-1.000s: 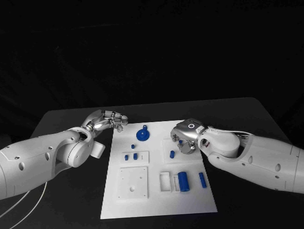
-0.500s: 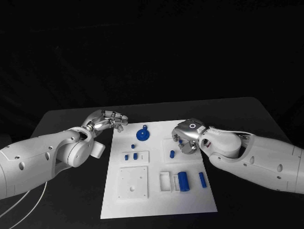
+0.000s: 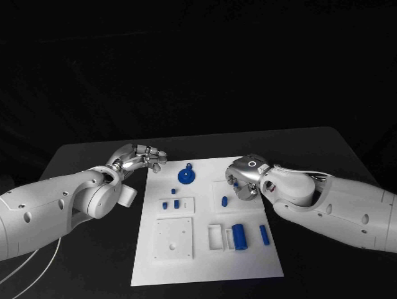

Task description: Assemble the parts on the task board

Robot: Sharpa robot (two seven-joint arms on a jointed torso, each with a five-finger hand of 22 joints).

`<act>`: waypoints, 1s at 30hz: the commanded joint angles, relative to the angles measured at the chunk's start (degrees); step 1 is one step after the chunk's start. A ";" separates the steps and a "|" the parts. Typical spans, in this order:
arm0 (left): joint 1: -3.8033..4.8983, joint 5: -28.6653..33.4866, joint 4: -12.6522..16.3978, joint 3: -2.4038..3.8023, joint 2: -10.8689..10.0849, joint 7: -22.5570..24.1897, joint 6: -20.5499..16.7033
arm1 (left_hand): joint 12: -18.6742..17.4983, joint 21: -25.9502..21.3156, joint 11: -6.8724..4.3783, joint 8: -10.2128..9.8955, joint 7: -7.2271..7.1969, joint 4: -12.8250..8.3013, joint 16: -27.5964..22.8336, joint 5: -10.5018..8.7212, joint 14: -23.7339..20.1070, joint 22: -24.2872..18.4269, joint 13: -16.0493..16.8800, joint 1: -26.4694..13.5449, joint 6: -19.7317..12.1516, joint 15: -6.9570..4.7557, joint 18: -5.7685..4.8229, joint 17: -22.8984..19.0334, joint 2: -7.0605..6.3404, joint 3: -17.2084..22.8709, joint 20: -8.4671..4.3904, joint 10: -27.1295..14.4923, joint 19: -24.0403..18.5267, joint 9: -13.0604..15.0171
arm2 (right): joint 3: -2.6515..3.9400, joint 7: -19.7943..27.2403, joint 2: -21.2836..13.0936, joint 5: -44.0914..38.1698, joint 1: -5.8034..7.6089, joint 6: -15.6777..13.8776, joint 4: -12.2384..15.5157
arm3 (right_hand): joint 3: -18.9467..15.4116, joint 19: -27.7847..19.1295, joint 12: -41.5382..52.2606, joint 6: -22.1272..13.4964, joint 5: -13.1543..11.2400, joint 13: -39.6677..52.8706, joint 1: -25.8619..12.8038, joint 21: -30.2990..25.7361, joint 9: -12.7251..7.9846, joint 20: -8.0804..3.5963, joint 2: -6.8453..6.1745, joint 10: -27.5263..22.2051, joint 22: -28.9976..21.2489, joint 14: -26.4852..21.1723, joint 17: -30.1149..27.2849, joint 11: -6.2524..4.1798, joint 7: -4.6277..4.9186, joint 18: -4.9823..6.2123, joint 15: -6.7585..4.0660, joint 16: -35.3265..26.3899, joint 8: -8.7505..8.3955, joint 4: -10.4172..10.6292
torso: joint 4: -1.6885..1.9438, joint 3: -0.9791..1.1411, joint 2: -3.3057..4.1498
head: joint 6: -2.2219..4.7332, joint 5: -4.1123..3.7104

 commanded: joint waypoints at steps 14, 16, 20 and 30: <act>0.08 0.35 0.04 0.05 0.01 0.17 0.90 | -0.23 -0.28 -0.05 0.29 0.15 -0.11 -0.33 0.29 0.59 0.12 -0.10 -0.34 -0.54 0.07 0.84 0.24 0.05 -0.40 0.14 -0.52 0.25 -0.14 | -0.12 -0.67 -0.23 -0.49 -0.16 1.68 -0.27 | -0.81 -0.22 -0.56 -0.44 -0.17 0.67 -0.84 0.40 0.00 -0.34 -0.10 0.36 1.14 -0.29 0.03 1.01 0.12 3.66 -0.16 -0.07 -0.09 0.15 | 0.00 -0.05 0.01 | -0.01 -0.11; 0.08 0.35 0.06 0.05 0.01 0.19 0.91 | -0.23 -0.29 -0.04 0.29 0.16 -0.10 -0.34 0.29 0.60 0.13 -0.11 -0.35 -0.56 0.07 0.84 0.26 0.05 -0.41 0.14 -0.54 0.25 -0.15 | -0.12 -0.61 -0.23 -0.40 -0.16 1.71 -0.23 | -0.95 -0.29 -0.67 -0.57 -0.15 0.74 -1.06 0.41 -0.03 -0.34 -0.13 0.22 1.13 -0.32 0.04 1.06 0.17 3.66 -0.12 -0.09 -0.14 0.07 | -0.01 -0.06 0.00 | 0.00 -0.11; 0.08 0.35 0.05 0.05 0.03 0.20 0.98 | -0.23 -0.30 -0.03 0.29 0.17 -0.09 -0.38 0.29 0.62 0.14 -0.11 -0.36 -0.59 0.07 0.84 0.30 0.06 -0.41 0.14 -0.56 0.27 -0.17 | -0.12 -0.49 -0.21 -0.18 -0.16 1.68 -0.22 | -0.97 -0.30 -0.70 -0.59 -0.14 0.78 -1.12 0.42 -0.03 -0.34 -0.09 0.20 1.13 -0.32 0.04 1.07 0.18 3.66 -0.11 -0.09 -0.15 0.05 | 0.00 -0.04 0.01 | -0.04 -0.11; 0.08 0.37 -0.02 0.05 0.03 0.23 0.94 | -0.21 -0.32 -0.02 0.30 0.18 -0.06 -0.42 0.30 0.67 0.17 -0.12 -0.37 -0.62 0.06 0.85 0.37 0.10 -0.41 0.14 -0.59 0.30 -0.19 | -0.12 -0.54 -0.18 -0.37 -0.16 1.24 -0.31 | 1.07 -0.03 -0.21 0.52 -0.34 1.84 -0.17 0.73 0.30 -0.56 0.23 1.38 1.12 -0.10 0.14 0.63 -0.33 3.66 -0.52 0.03 0.57 1.25 | -0.01 -0.04 0.02 | -0.14 -0.20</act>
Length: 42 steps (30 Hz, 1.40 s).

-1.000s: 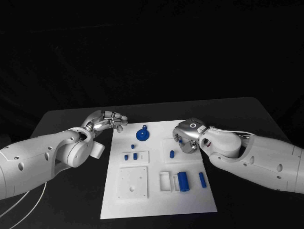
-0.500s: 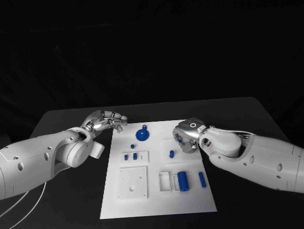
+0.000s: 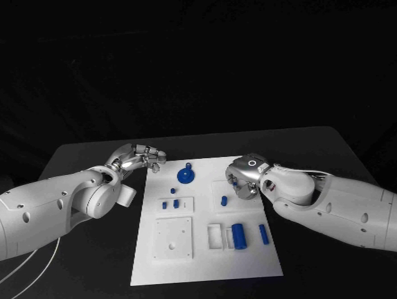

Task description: Assemble the parts on the task board

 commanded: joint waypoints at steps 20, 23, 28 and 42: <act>0.07 0.36 -0.04 0.05 0.08 0.45 0.62 | -0.17 -0.35 0.17 0.38 -0.03 0.09 -0.24 0.34 0.56 0.15 -0.10 -0.27 -0.42 -0.10 1.22 0.30 0.18 -0.22 0.09 -0.42 0.45 -0.12 | -0.12 -2.35 0.11 -3.23 -0.37 -0.35 0.10 | 1.47 0.85 1.55 2.94 -0.33 2.39 3.09 1.41 1.25 -1.06 1.55 4.04 1.24 0.19 0.52 -0.82 -1.50 3.66 -1.67 0.51 2.06 0.40 | 0.03 0.02 0.01 | -0.11 -0.19; 0.07 0.36 -0.06 0.05 0.12 0.47 0.60 | -0.16 -0.34 0.17 0.40 -0.03 0.08 -0.25 0.35 0.60 0.18 -0.10 -0.26 -0.42 -0.12 1.23 0.35 0.17 -0.23 0.08 -0.43 0.48 -0.13 | -0.11 -2.80 0.19 -3.63 -0.38 -0.87 0.10 | 1.35 0.89 1.60 3.01 -0.32 2.55 3.22 1.54 1.33 -1.13 1.51 4.13 1.25 0.20 0.56 -0.88 -1.54 3.66 -1.72 0.55 2.12 0.44 | 0.05 0.02 0.02 | 0.05 -0.16; 0.07 0.36 -0.08 0.05 0.23 0.48 0.64 | -0.15 -0.34 0.18 0.41 -0.03 0.09 -0.26 0.36 0.66 0.20 -0.11 -0.26 -0.44 -0.14 1.24 0.42 0.19 -0.23 0.06 -0.44 0.53 -0.14 | -0.08 -3.24 0.08 -3.85 -0.39 -1.45 -0.05 | 1.25 0.91 1.67 3.17 -0.32 2.76 3.38 1.68 1.44 -1.20 1.37 4.27 1.26 0.20 0.62 -0.95 -1.62 3.66 -1.79 0.60 2.24 0.50 | 0.02 -0.03 -0.03 | 0.23 -0.01; 0.07 0.65 -0.22 0.05 0.56 0.36 0.52 | -0.14 -0.36 0.19 0.38 0.03 0.08 -0.33 0.40 0.76 0.28 -0.13 -0.27 -0.60 -0.18 1.25 0.60 0.17 -0.28 0.03 -0.48 0.64 -0.21 | 4.06 -3.37 -1.72 -2.13 -0.25 -2.10 3.09 | 1.29 0.92 1.73 3.40 -0.32 3.09 3.64 1.91 1.59 -1.33 1.12 4.44 1.25 0.22 0.72 -1.06 -1.73 3.66 -1.90 0.69 2.37 0.77 | -0.09 0.03 -0.05 | 0.55 0.33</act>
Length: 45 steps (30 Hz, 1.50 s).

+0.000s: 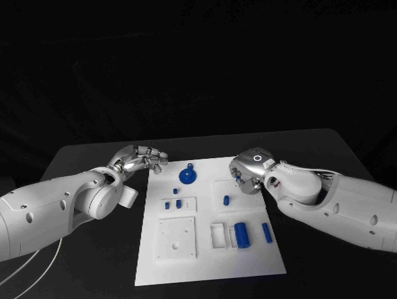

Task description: Assemble the parts on the task board

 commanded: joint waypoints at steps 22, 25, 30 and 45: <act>0.07 1.36 -2.07 0.05 1.88 0.48 -0.84 | -0.10 -0.40 0.00 0.21 -0.16 0.18 -0.45 0.45 0.55 0.16 -0.10 -0.31 -0.45 0.09 0.75 0.28 0.35 -0.27 -0.09 -0.27 0.43 -0.11 | 1.17 2.67 3.42 6.97 -0.04 -2.99 8.39 | -0.21 -0.17 0.24 0.33 -0.04 0.36 0.69 0.50 0.15 -0.60 -0.14 3.25 1.21 -0.17 0.13 -0.01 0.05 3.95 -0.63 0.23 0.16 0.61 | 0.05 -0.08 -0.22 | 0.15 4.76; 0.08 2.03 -3.07 0.06 2.32 0.57 -0.96 | -0.07 -0.41 -0.02 0.25 -0.17 0.18 -0.49 0.46 0.55 0.18 -0.10 -0.30 -0.41 0.09 0.75 0.32 0.36 -0.26 -0.10 -0.23 0.43 -0.11 | -0.16 2.83 4.28 6.45 -0.25 -2.79 8.90 | -0.23 -0.17 0.22 0.30 -0.04 0.38 0.71 0.51 0.16 -0.62 -0.10 3.23 1.20 -0.19 0.13 -0.01 0.06 3.95 -0.63 0.22 0.14 0.65 | 0.01 -0.16 -0.44 | -0.40 6.25; 0.14 2.73 -4.92 0.06 3.19 0.68 -1.09 | -0.03 -0.45 -0.05 0.31 -0.20 0.16 -0.55 0.47 0.55 0.21 -0.09 -0.27 -0.35 0.09 0.74 0.39 0.35 -0.25 -0.10 -0.17 0.43 -0.11 | -2.37 3.30 6.45 5.70 -1.24 -2.50 8.89 | -0.26 -0.17 0.19 0.25 -0.04 0.42 0.75 0.53 0.17 -0.67 -0.04 3.20 1.20 -0.21 0.13 0.00 0.07 3.95 -0.62 0.20 0.12 0.69 | 0.04 -0.37 -0.96 | -1.24 9.08; 0.94 3.25 -9.04 0.09 6.98 0.77 -0.70 | 0.05 -0.53 -0.11 0.43 -0.24 0.15 -0.66 0.49 0.59 0.27 -0.06 -0.18 -0.26 0.08 0.73 0.56 0.44 -0.21 -0.11 -0.04 0.43 -0.12 | -5.59 3.90 11.01 3.17 -5.09 -0.49 6.89 | -0.32 -0.22 0.12 0.15 -0.04 0.52 0.87 0.56 0.21 -0.75 0.15 3.12 1.18 -0.25 0.14 0.01 0.10 3.95 -0.61 0.16 0.08 0.70 | 0.16 -0.97 -1.51 | -3.58 13.66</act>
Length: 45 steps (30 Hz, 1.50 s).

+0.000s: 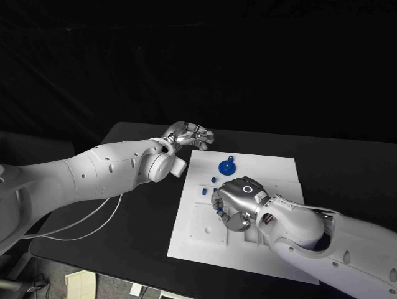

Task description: Assemble the parts on the task board

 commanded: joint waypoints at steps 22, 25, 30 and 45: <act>0.26 0.78 0.63 0.07 0.65 0.44 0.57 | 0.03 -0.38 -0.08 0.21 -0.06 0.25 -0.34 0.27 0.43 0.13 -0.05 -0.26 -0.22 -0.12 1.16 0.28 0.56 -0.24 -0.02 -0.09 0.39 -0.14 | -0.75 0.29 0.52 -2.66 -1.44 2.43 -1.67 | -0.09 -0.03 0.07 0.10 -0.02 0.18 0.64 0.41 0.15 -0.39 0.22 3.07 1.14 -0.36 0.10 0.03 0.13 4.05 -0.50 0.14 0.06 0.33 | -0.07 0.08 -0.01 | -1.48 1.72; 0.26 0.78 0.59 0.07 0.62 0.43 0.58 | 0.02 -0.39 -0.07 0.22 -0.06 0.26 -0.36 0.27 0.43 0.14 -0.06 -0.27 -0.23 -0.12 1.16 0.30 0.57 -0.25 -0.03 -0.10 0.40 -0.15 | -0.75 0.11 0.49 -2.85 -1.46 2.29 -1.73 | -0.09 -0.03 0.07 0.10 -0.02 0.19 0.64 0.42 0.15 -0.40 0.23 3.07 1.14 -0.36 0.10 0.03 0.13 4.05 -0.50 0.13 0.06 0.32 | -0.11 0.09 -0.02 | -1.55 1.78; 0.26 0.78 0.64 0.07 0.71 0.33 0.75 | 0.02 -0.41 -0.07 0.22 -0.05 0.28 -0.39 0.27 0.43 0.15 -0.06 -0.29 -0.25 -0.12 1.16 0.34 0.59 -0.25 -0.03 -0.11 0.40 -0.16 | -0.75 -0.12 0.59 -3.12 -1.46 2.02 -1.89 | -0.10 -0.03 0.06 0.09 -0.02 0.22 0.66 0.43 0.16 -0.42 0.24 3.07 1.14 -0.36 0.10 0.03 0.13 4.05 -0.50 0.13 0.06 0.30 | -0.08 0.06 0.01 | -1.69 1.77; 0.29 0.78 0.71 0.07 0.87 0.31 0.82 | 0.00 -0.47 -0.05 0.23 -0.04 0.30 -0.47 0.27 0.44 0.19 -0.08 -0.31 -0.31 -0.12 1.15 0.45 0.61 -0.27 -0.03 -0.16 0.41 -0.20 | -0.76 0.25 0.89 -3.03 -1.45 3.55 -2.24 | -0.12 -0.04 0.03 0.08 -0.02 0.29 0.66 0.47 0.20 -0.44 0.25 3.05 1.14 -0.37 0.11 0.04 0.14 4.05 -0.50 0.12 0.06 0.28 | -0.09 0.03 -0.03 | -1.90 1.83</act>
